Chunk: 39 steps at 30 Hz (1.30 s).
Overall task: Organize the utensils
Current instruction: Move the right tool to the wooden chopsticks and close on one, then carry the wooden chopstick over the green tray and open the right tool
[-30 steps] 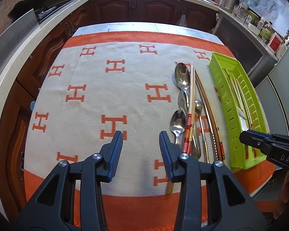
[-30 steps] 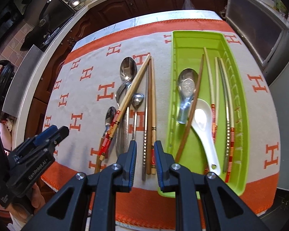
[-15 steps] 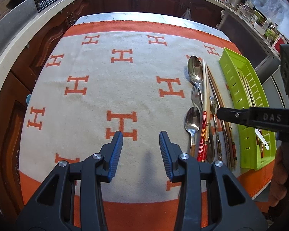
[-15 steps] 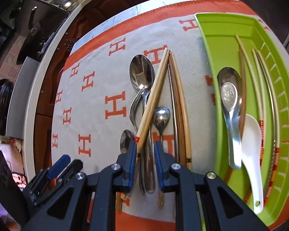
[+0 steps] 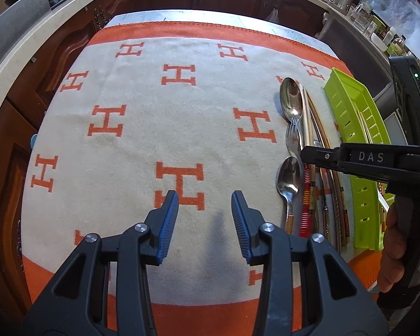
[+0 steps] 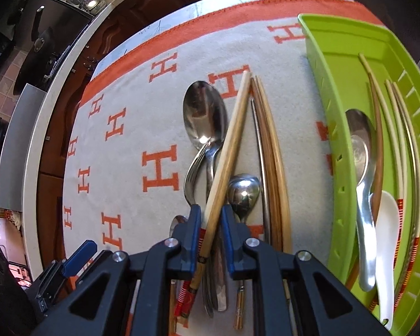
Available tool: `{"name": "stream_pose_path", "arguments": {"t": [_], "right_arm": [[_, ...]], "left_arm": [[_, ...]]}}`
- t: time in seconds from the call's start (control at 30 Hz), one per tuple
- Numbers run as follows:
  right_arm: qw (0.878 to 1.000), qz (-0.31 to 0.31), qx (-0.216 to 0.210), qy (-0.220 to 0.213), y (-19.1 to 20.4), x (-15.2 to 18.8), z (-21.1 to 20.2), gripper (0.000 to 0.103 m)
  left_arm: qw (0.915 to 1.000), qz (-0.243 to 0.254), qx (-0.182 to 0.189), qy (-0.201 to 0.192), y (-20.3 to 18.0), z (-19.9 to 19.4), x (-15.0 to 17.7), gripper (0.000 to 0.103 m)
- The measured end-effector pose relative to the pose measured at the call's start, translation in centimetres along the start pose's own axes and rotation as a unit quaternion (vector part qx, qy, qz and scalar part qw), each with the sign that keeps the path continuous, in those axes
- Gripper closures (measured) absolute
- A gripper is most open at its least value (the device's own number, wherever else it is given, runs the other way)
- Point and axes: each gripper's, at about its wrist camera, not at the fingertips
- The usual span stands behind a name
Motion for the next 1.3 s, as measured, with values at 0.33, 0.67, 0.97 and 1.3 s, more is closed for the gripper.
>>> {"name": "stream_pose_path", "arguments": {"t": [0.33, 0.67, 0.97, 1.3], "right_arm": [[0.999, -0.033, -0.011, -0.029, -0.1, 0.9, -2.4, 0.097], [0.998, -0.006, -0.037, -0.054, -3.2, 2.4, -6.6, 0.097], [0.994, 0.033, -0.034, -0.094, -8.1, 2.7, -11.0, 0.097], [0.993, 0.039, 0.007, -0.114, -11.0, 2.1, -12.0, 0.096]], "left_arm": [[1.0000, 0.004, 0.001, 0.000, -0.3, 0.0, 0.0, 0.067], [0.9994, 0.028, 0.020, -0.001, -2.4, -1.0, -0.3, 0.067], [0.9966, 0.064, 0.052, -0.007, -6.8, -1.9, -1.6, 0.067], [0.9928, 0.086, 0.083, -0.003, -9.6, -1.7, -3.3, 0.067]]}}
Point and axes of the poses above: each gripper's, at about its wrist camera, not at the fingertips, and z roughly the way its jaws point, y to its left, x to its underside, and after that the axes turned 6 degrees about z, right-handed
